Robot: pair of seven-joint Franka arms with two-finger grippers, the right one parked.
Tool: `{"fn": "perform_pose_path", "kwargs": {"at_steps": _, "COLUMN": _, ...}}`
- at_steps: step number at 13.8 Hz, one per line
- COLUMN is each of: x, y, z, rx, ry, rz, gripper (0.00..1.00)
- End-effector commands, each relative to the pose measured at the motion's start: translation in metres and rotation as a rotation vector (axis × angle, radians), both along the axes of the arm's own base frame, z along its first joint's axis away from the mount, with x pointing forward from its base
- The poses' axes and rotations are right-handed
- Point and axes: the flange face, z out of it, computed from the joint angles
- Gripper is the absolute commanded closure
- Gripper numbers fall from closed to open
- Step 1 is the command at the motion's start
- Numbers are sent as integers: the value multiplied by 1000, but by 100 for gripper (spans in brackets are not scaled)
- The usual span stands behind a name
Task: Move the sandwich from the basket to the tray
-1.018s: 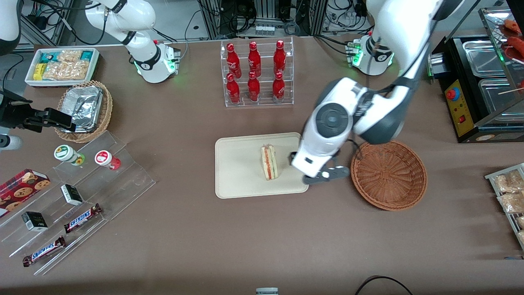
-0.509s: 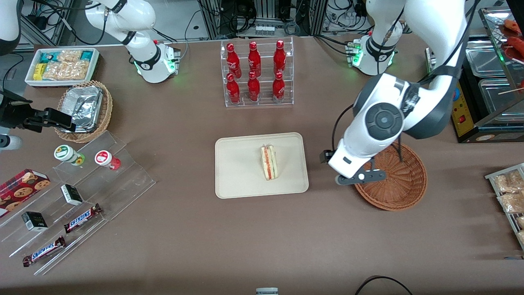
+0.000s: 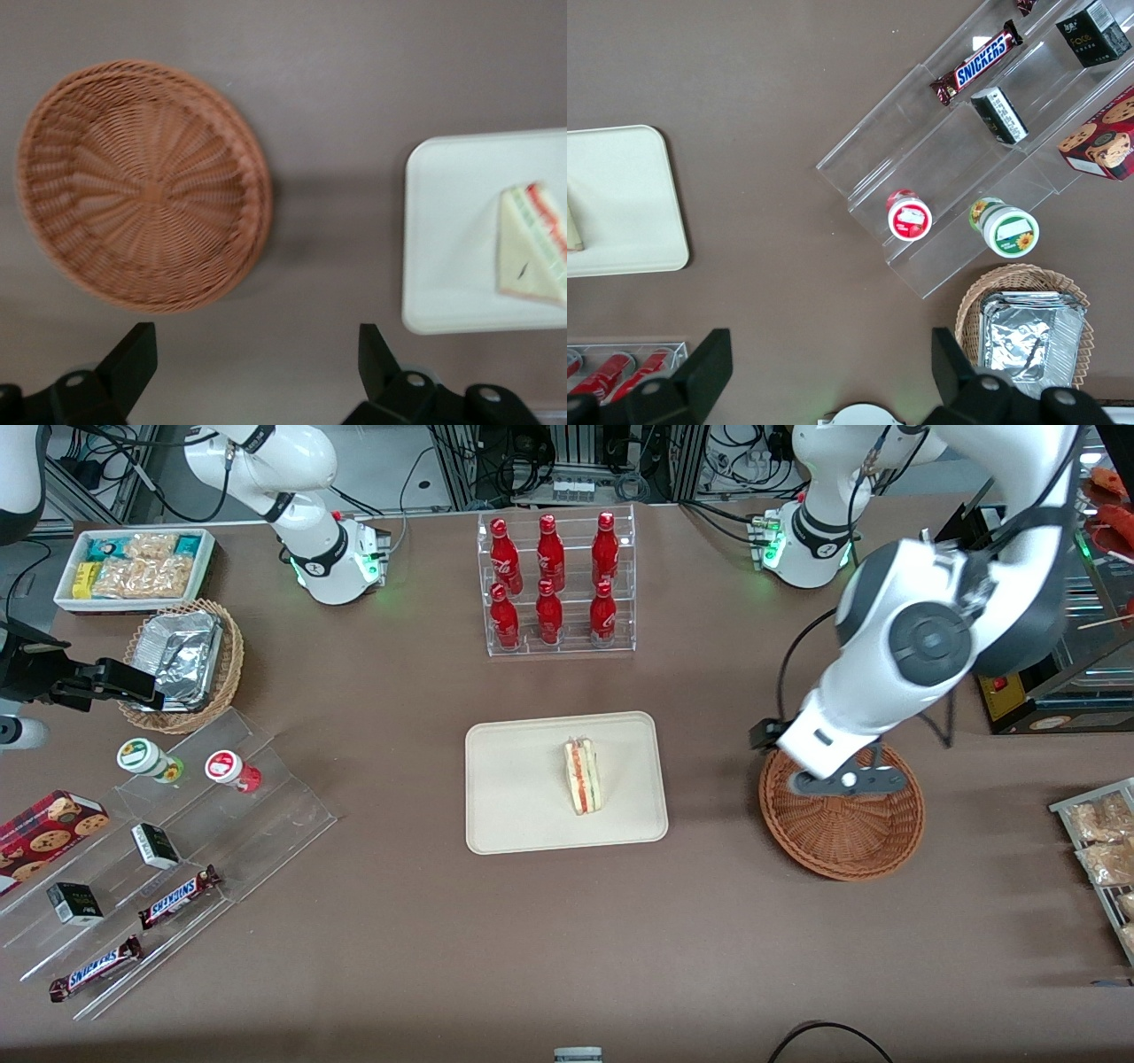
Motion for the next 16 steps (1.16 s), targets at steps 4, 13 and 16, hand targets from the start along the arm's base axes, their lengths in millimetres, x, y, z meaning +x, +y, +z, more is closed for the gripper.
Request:
{"fn": "perform_pose_path", "kwargs": {"at_steps": 4, "x": -51, "y": 46, "z": 57, "rx": 31, "ry": 83, "rz": -133, "gripper": 0}}
{"fn": "perform_pose_path", "kwargs": {"at_steps": 13, "x": -69, "y": 121, "z": 129, "rx": 19, "ry": 96, "rz": -79, "gripper": 0}}
{"fn": "perform_pose_path", "kwargs": {"at_steps": 16, "x": -70, "y": 138, "z": 136, "rx": 16, "ry": 82, "rz": -45, "gripper": 0}}
